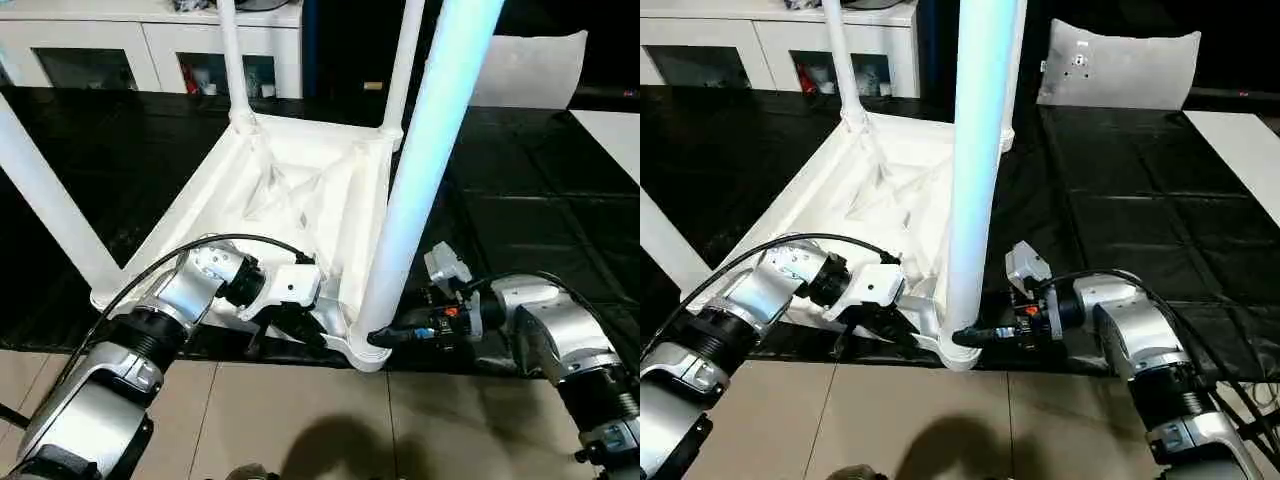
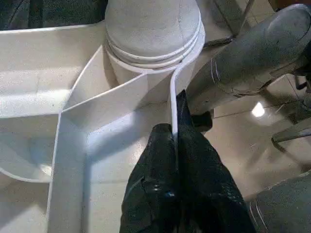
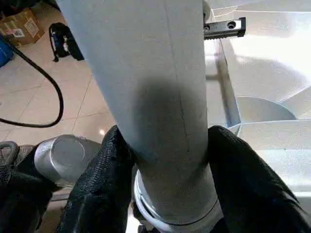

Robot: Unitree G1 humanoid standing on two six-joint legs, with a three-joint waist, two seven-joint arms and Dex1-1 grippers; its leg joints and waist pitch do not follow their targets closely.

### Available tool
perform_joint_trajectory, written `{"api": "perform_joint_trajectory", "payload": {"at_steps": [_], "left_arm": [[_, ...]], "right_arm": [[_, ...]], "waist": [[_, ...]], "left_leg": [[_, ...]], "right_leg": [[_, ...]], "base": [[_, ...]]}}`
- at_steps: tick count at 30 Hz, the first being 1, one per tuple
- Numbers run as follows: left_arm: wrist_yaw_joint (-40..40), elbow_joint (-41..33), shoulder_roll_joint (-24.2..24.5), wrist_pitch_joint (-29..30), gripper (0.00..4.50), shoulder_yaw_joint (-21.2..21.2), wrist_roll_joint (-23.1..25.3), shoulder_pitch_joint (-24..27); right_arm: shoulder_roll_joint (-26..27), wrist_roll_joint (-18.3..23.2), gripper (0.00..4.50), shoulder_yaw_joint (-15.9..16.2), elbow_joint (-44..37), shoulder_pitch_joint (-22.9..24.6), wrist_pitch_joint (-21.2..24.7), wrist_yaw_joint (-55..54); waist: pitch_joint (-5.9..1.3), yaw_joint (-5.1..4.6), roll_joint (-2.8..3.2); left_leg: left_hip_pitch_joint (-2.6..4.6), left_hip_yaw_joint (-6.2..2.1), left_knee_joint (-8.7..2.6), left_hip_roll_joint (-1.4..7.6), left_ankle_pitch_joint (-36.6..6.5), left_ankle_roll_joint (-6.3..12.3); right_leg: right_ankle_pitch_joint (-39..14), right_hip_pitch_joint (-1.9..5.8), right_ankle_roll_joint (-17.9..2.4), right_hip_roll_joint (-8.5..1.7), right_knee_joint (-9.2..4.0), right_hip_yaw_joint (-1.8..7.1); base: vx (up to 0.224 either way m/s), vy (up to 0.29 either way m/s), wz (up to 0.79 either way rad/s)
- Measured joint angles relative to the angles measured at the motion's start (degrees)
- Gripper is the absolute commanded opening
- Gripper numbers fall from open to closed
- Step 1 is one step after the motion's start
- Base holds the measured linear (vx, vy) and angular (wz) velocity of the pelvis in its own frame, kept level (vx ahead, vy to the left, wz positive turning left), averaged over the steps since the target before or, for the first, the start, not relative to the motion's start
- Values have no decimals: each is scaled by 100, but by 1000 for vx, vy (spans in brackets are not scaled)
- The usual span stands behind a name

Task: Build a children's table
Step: Rotate leg to tighten

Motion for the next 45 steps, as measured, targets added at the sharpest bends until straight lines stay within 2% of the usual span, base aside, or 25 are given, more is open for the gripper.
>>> {"api": "perform_joint_trajectory", "payload": {"at_steps": [4, 7, 9, 10, 12, 14, 16, 19, 22, 24, 26, 27, 28, 29, 31, 33, 35, 37, 39, 42, 43, 45], "left_arm": [[96, -2, -47, 153, 0, 24, -6, 0], [330, -66, -161, 704, 0, 117, -24, 17], [541, -124, -222, 1047, 0, 207, -23, 49], [687, -179, -244, 1240, 0, 254, -21, 70], [1033, -271, -295, 1684, 0, 352, -14, 112], [1520, -283, -483, 2078, 0, 504, 27, 117], [1870, -286, -672, 2344, 0, 600, 31, 117], [2530, -262, -989, 2754, 0, 827, 45, 100], [3075, -192, -1216, 2963, 0, 955, 53, 37], [3691, 9, -1504, 3056, 0, 1139, 86, -71], [4231, 70, -1735, 3095, 0, 1221, 153, -150], [4341, 70, -1795, 3101, 0, 1270, 154, -152], [4422, 71, -1840, 3106, 0, 1306, 154, -152], [4438, 70, -1846, 3106, 0, 1313, 153, -152], [4468, 56, -1880, 3095, 0, 1334, 152, -161], [4455, 49, -1881, 3036, 0, 1324, 152, -174], [4397, 37, -1861, 3000, 0, 1300, 152, -174], [4301, 40, -1817, 2927, 0, 1239, 154, -174], [4128, 40, -1736, 2798, 0, 1125, 153, -168], [3831, 40, -1580, 2604, 0, 1057, 152, -117], [3744, 46, -1497, 2532, 0, 1024, 163, -110], [3498, 51, -1357, 2342, 0, 943, 160, -94]], "right_arm": [[-9, 15, 197, -95, -188, 117, 243, -112], [77, 57, 197, -261, -589, 365, 599, -635], [161, 47, 197, -375, -729, 472, 727, -1006], [244, 27, 197, -435, -821, 556, 761, -1251], [506, -75, 196, -579, -908, 646, 845, -1878], [826, -241, 196, -779, -994, 695, 970, -2656], [1017, -388, 195, -895, -1066, 700, 1074, -3189], [1549, -630, 194, -1098, -1144, 702, 1213, -4227], [1987, -832, 193, -1191, -1118, 622, 1229, -5125], [2526, -1083, 193, -1341, -855, 371, 1179, -6079], [2844, -1315, 193, -1403, -540, 78, 1034, -6845], [2892, -1343, 193, -1403, -456, 27, 939, -7002], [2917, -1353, 228, -1404, -379, 1, 825, -7083], [2921, -1353, 228, -1408, -367, -3, 806, -7091], [2961, -1343, 263, -1476, -320, -10, 675, -7108], [2965, -1333, 272, -1475, -344, 2, 602, -7100], [2940, -1333, 306, -1475, -409, 83, 542, -7019], [2875, -1303, 315, -1457, -494, 208, 440, -6843], [2667, -1220, 341, -1389, -680, 417, 378, -6539], [2385, -1063, 360, -1308, -885, 677, 359, -6030], [2228, -1018, 360, -1281, -948, 760, 341, -5832], [1813, -867, 395, -1249, -1134, 990, 296, -5264]], "waist": [[0, 29, 0], [0, 27, 1], [1, -11, 0], [2, -47, -3], [2, -184, -3], [3, -377, -5], [4, -521, -5], [4, -638, -6], [3, -713, -4], [3, -782, -3], [3, -826, -2], [3, -827, -2], [3, -824, -2], [3, -822, -2], [3, -788, -2], [3, -745, -3], [3, -709, -3], [3, -668, -2], [3, -598, -2], [4, -554, 0], [4, -540, 0], [5, -479, 0]], "left_leg": [[3, 0, 0, 0, 1, -1], [21, 1, 0, 0, -7, -23], [39, 3, -1, 0, -9, -36], [48, 3, -2, 0, -8, -39], [63, 3, -4, 0, -7, -43], [73, 2, -3, 0, -6, -44], [85, 0, -7, 0, -8, -44], [89, -7, -20, -1, -8, -45], [86, -11, -32, -2, -8, -45], [78, -12, -33, -2, -9, -45], [43, -18, -33, -4, -10, -43], [35, -19, -33, -4, -12, -38], [28, -19, -34, -5, -18, -28], [26, -19, -35, -5, -18, -24], [-5, -15, -32, -6, -17, 2], [-49, -15, -13, -6, -23, 10], [-52, -15, -13, -4, -22, 12], [-51, -14, -13, -3, -21, 11], [-48, -13, -12, -2, -19, 9], [-45, -13, -6, -1, -10, 5], [-46, -13, -3, 0, -8, 4], [-45, -12, 3, 0, -6, 0]], "right_leg": [[0, 3, 0, 0, 1, 1], [1, 19, -2, 0, 2, 3], [2, 35, -2, 0, -1, 3], [2, 44, -2, 0, -1, 3], [2, 54, -1, 1, -7, 2], [2, 65, 0, 1, -18, -5], [3, 79, 2, 1, -27, -13], [3, 85, 2, 3, -36, -22], [3, 85, 2, 4, -47, -25], [4, 82, 2, 5, -54, -25], [6, 61, 5, 5, -59, -26], [7, 55, 6, 5, -61, -26], [6, 50, 8, 5, -60, -24], [5, 48, 9, 5, -60, -24], [5, 5, -19, 4, -35, -14], [-17, -41, -28, 0, 6, -9], [-23, -55, -38, 0, 20, -9], [-26, -60, -43, 0, 30, -9], [-25, -59, -44, 0, 32, -9], [-13, -56, -52, 0, 33, -8], [-9, -56, -53, 0, 32, -9], [-4, -53, -40, 0, 28, -8]], "base": [[0, 0, 0], [0, 0, 0], [0, 0, 0], [0, 0, 0], [0, 0, 0], [0, 0, 0], [0, 0, 0], [0, 0, 0], [0, 0, 0], [0, 0, 0], [0, 0, 0], [0, 0, 0], [0, 0, 0], [0, 0, 0], [0, 0, 0], [0, 0, 0], [0, 0, 0], [0, 0, 0], [0, 0, 0], [0, 0, 0], [0, 0, 0], [0, 0, 0]]}}
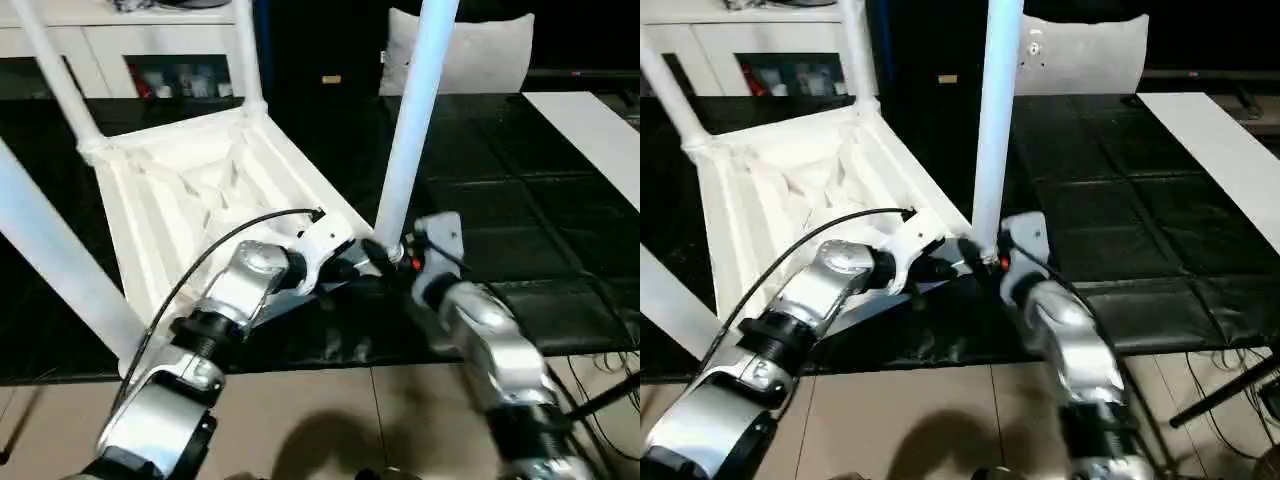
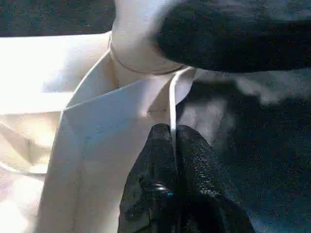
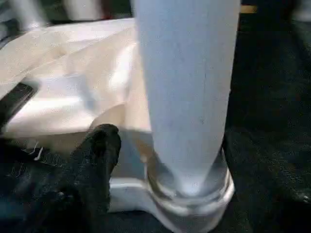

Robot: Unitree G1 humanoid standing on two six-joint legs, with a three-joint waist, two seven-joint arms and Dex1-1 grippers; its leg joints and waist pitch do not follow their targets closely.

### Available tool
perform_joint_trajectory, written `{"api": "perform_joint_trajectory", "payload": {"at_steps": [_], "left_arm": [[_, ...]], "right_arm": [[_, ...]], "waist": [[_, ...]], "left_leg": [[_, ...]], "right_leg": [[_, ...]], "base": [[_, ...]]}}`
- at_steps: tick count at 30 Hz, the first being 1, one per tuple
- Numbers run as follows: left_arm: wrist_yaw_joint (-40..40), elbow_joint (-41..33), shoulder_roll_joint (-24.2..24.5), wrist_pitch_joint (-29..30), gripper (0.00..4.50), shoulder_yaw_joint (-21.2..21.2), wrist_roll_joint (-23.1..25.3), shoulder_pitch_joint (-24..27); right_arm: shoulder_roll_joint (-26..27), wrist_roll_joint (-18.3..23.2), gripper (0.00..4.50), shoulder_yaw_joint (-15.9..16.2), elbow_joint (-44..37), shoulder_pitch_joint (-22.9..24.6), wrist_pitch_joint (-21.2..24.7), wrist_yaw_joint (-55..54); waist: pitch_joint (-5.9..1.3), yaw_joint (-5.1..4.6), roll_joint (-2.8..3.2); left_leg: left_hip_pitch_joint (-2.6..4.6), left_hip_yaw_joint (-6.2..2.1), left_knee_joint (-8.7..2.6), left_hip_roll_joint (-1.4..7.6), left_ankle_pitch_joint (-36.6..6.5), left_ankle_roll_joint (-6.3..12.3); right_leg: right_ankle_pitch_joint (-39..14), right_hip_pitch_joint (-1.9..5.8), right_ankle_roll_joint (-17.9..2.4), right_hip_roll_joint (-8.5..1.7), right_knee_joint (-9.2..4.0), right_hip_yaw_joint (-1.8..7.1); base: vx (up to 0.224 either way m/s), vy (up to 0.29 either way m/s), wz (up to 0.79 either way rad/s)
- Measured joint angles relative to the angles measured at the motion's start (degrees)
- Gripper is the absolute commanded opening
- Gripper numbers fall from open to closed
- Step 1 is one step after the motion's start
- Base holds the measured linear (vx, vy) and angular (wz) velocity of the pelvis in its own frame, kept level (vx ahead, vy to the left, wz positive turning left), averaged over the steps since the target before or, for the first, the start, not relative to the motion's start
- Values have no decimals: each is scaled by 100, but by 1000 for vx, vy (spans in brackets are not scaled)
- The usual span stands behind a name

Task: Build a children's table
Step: Rotate leg to tighten

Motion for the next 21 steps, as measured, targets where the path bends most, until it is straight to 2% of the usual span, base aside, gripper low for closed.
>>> {"api": "perform_joint_trajectory", "payload": {"at_steps": [7, 10, 14, 15, 17, 21], "left_arm": [[-1276, 31, 781, -933, 0, -258, -37, 135], [-1862, 18, 1087, -1368, 0, -475, -19, 138], [-2439, 18, 1247, -1734, 0, -668, 6, 130], [-2539, 17, 1269, -1792, 0, -708, -1, 130], [-2792, 7, 1324, -1936, 0, -773, -13, 127], [-3302, 6, 1422, -2243, 0, -946, -21, 57]], "right_arm": [[-1121, 352, 416, -41, -32, 83, -174, 1672], [-1513, 451, 416, 56, 43, 61, -384, 2488], [-1687, 631, 416, 320, 243, -158, -483, 3397], [-1720, 679, 389, 342, 280, -202, -483, 3528], [-1800, 746, 389, 431, 345, -283, -483, 3839], [-1861, 802, 346, 724, 567, -527, -461, 4508]], "waist": [[1, 122, 2], [1, 225, 1], [2, 278, 0], [2, 301, 0], [1, 355, -6], [1, 390, -8]], "left_leg": [[24, 1, 2, 0, 7, -14], [48, 1, 2, -2, 0, -25], [86, 2, 1, -3, -4, -24], [89, 2, 1, -3, -4, -24], [92, 1, 0, -3, -4, -24], [92, 1, 0, -3, -4, -24]], "right_leg": [[23, 33, 25, 0, -28, -2], [25, 69, 29, 0, -39, 0], [21, 112, 35, -1, -49, 0], [20, 116, 37, -1, -49, 0], [20, 118, 37, -1, -49, 0], [20, 119, 38, -1, -47, -1]], "base": [[0, 0, 0], [0, 0, 0], [0, 0, 0], [0, 0, 0], [0, 0, 0], [0, 0, 0]]}}
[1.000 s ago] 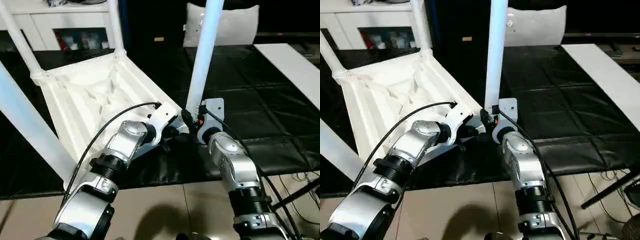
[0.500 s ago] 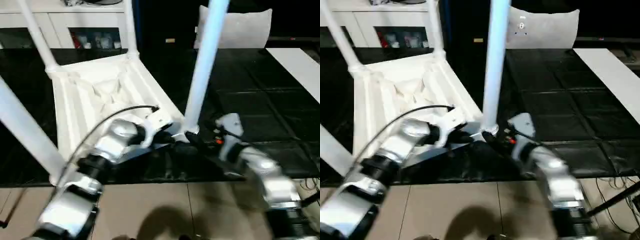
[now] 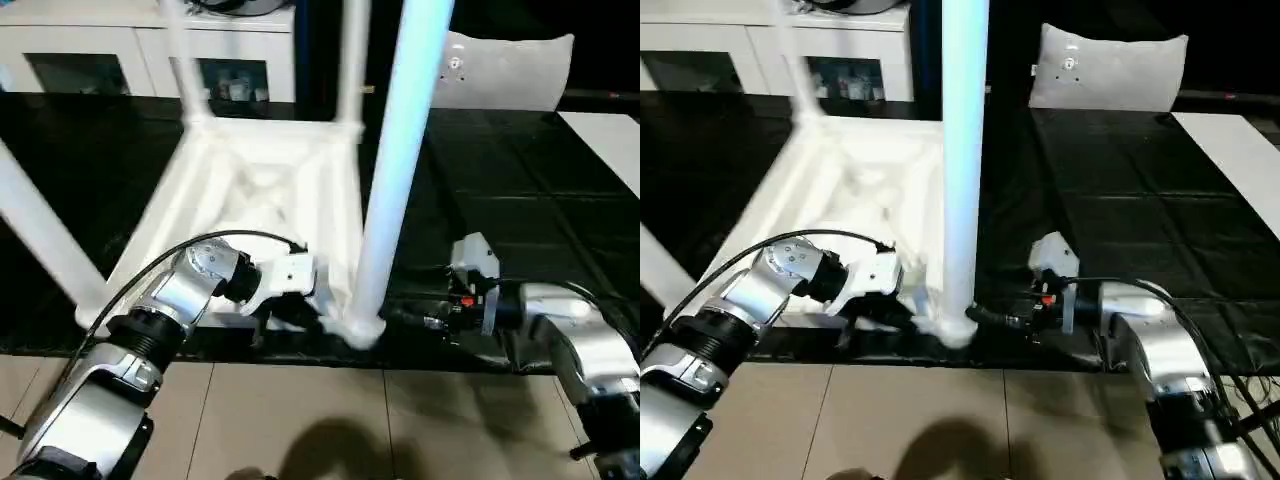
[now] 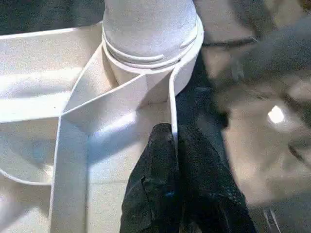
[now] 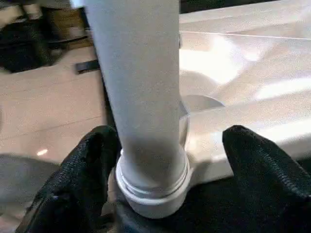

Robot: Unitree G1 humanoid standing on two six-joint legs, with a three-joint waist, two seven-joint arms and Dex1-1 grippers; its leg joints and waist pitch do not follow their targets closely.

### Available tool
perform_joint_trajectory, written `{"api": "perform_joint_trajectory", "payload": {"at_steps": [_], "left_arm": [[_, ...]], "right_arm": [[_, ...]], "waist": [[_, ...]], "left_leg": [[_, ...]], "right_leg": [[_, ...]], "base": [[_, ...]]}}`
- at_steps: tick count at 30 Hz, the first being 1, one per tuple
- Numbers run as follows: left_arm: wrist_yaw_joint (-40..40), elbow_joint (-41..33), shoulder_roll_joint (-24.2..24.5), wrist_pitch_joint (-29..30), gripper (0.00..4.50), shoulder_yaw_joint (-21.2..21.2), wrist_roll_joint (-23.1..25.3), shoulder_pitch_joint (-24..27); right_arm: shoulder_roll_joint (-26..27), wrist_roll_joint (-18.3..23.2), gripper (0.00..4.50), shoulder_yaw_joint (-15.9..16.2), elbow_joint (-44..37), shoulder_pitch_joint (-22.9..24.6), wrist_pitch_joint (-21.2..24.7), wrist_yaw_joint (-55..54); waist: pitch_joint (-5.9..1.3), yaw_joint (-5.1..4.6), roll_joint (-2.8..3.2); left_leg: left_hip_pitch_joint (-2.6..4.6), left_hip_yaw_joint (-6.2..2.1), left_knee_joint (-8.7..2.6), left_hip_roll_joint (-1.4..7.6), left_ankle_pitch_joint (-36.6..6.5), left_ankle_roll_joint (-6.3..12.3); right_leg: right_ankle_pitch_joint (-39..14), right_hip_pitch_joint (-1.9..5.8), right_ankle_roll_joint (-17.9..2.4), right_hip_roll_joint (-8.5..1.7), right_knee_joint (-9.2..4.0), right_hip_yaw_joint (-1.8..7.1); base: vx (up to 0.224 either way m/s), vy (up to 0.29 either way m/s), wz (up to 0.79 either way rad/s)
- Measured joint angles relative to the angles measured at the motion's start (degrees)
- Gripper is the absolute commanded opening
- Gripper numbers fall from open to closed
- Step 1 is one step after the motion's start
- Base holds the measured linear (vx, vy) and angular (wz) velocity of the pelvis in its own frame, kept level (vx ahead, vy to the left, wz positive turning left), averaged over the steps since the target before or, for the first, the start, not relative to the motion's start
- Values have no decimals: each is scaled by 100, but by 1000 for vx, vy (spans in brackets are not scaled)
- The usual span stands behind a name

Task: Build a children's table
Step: Rotate leg to tighten

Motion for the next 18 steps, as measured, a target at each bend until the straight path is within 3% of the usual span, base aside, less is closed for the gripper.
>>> {"api": "perform_joint_trajectory", "payload": {"at_steps": [8, 18], "left_arm": [[-319, 2, -15, -212, 0, -198, 26, -112], [-354, 105, -5, -422, 0, -200, 55, -149]], "right_arm": [[31, -48, 281, 379, 254, -185, -44, 555], [136, -136, 200, 560, 591, -358, -283, 759]], "waist": [[4, -1, -24], [2, -9, -37]], "left_leg": [[-1, 1, 0, 1, 0, -1], [-1, 1, -1, 1, 0, -1]], "right_leg": [[0, -1, 1, 0, 0, -1], [-1, -1, 2, 0, 0, -1]], "base": [[0, 0, 0], [0, 0, 0]]}}
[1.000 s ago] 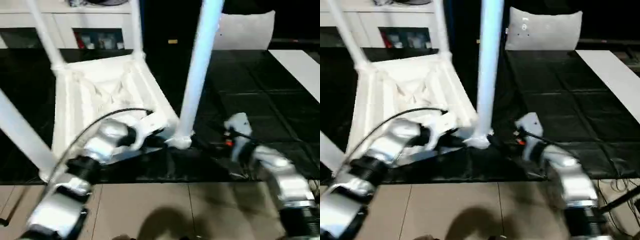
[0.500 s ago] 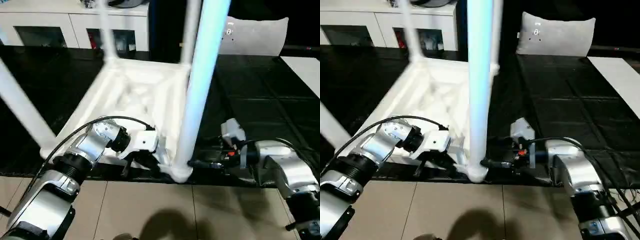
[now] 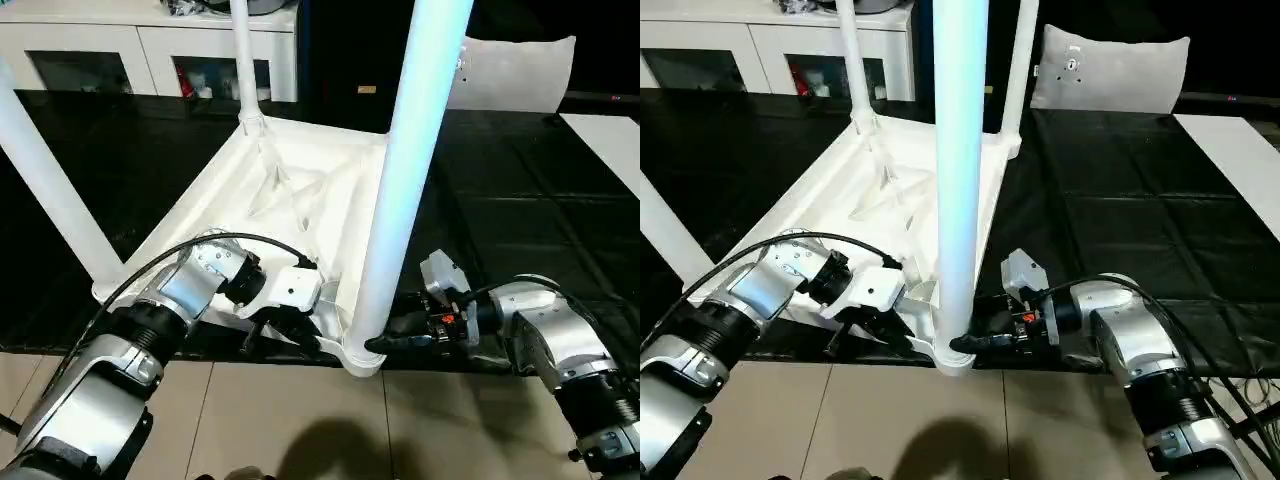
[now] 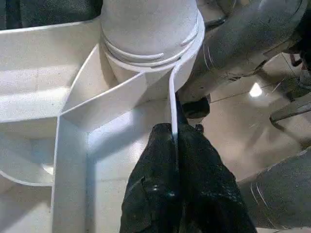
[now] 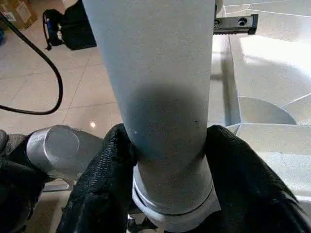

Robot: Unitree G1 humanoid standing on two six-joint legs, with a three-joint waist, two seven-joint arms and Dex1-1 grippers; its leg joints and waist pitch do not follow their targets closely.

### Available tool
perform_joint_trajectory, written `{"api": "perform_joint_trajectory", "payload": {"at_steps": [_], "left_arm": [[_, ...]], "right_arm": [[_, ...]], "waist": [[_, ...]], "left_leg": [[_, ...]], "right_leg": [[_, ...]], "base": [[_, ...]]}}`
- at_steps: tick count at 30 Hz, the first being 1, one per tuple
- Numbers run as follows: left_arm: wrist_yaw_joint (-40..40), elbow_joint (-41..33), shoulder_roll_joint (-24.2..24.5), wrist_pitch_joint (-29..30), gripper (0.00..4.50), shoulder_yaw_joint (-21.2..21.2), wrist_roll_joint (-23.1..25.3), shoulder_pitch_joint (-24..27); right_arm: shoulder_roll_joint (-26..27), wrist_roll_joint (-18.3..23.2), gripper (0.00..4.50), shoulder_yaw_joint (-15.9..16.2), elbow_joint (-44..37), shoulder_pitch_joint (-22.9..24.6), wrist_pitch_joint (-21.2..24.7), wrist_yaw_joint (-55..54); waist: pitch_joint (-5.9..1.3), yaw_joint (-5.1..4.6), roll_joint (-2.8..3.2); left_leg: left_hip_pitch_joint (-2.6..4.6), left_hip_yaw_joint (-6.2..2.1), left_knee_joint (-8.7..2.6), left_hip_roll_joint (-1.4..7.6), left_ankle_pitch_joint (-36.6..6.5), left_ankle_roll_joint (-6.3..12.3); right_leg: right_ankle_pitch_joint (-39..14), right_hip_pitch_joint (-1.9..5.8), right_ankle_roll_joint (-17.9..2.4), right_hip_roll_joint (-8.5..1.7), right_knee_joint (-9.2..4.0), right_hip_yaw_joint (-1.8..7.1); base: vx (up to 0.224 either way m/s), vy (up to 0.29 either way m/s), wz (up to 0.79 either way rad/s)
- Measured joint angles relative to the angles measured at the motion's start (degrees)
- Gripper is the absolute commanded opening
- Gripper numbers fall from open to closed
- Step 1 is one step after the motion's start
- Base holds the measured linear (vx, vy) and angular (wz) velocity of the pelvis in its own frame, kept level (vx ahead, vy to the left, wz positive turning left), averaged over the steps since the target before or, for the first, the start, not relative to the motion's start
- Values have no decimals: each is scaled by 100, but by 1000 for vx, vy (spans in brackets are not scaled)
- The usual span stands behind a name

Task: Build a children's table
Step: Rotate leg to tighten

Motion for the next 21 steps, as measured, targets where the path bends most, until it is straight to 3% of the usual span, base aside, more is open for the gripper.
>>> {"api": "perform_joint_trajectory", "payload": {"at_steps": [8, 12, 15, 20, 21], "left_arm": [[16, 18, -8, 36, 0, 18, -4, 0], [205, -92, -75, 699, 0, 167, -28, 40], [682, -291, -194, 1369, 0, 329, -8, 139], [1778, -316, -578, 2165, 0, 629, 126, 182], [2117, -258, -719, 2327, 0, 728, 137, 174]], "right_arm": [[39, 34, 191, -22, -55, 44, 129, -65], [168, 212, 190, -288, -638, 467, 764, -708], [337, 194, 190, -533, -967, 688, 1107, -1439], [975, -207, 190, -929, -1082, 737, 1361, -2999], [1280, -362, 189, -1063, -1098, 713, 1470, -3576]], "waist": [[-2, 4, -6], [-3, 1, -5], [-3, -57, -7], [0, -444, -12], [-2, -572, -9]], "left_leg": [[1, 0, 0, 0, 1, -1], [7, 1, -1, 0, 1, -2], [25, 3, -3, 0, 6, -11], [60, -1, -8, 2, 10, -18], [50, -23, -12, 4, 10, -18]], "right_leg": [[0, 0, 0, 0, 1, -1], [0, 4, 0, -1, 3, 3], [0, 13, -1, 0, 1, 4], [2, 39, 2, 1, -34, -25], [3, 47, 4, 2, -66, -55]], "base": [[0, 0, 0], [0, 0, 0], [0, 0, 0], [0, 0, 0], [0, 0, 0]]}}
